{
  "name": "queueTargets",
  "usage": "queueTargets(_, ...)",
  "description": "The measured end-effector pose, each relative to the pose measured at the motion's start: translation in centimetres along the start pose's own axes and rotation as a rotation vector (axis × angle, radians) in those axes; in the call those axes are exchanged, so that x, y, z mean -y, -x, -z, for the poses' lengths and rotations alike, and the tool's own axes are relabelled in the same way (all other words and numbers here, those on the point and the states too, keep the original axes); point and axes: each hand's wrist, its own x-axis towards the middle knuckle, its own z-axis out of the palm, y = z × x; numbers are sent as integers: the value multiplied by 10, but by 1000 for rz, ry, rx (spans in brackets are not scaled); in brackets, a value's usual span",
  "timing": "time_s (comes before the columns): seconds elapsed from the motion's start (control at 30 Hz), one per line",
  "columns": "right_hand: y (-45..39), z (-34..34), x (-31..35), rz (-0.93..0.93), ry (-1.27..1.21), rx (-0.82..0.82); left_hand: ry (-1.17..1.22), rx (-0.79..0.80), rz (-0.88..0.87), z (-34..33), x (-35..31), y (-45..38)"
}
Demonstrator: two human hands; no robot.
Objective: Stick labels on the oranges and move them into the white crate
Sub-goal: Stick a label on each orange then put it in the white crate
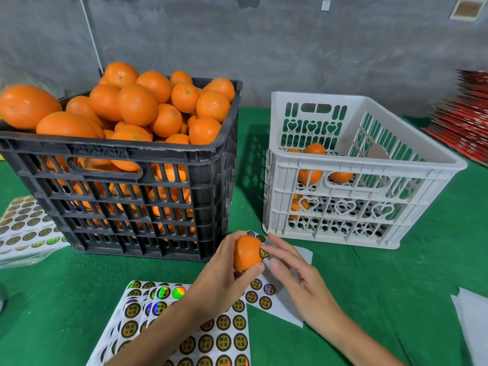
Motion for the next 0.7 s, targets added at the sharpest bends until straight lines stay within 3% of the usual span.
queueTargets(0.3, -2, -7, -8, 3, 196, 81, 67, 8, 3, 0, 4, -3)
queueTargets(0.47, 1, -6, -11, -8, 185, 27, 132, -17, 54, -1, 9, -5)
queueTargets(0.7, 4, -10, -9, 166, 556, 150, 165, -2, 71, 0, 10, -5)
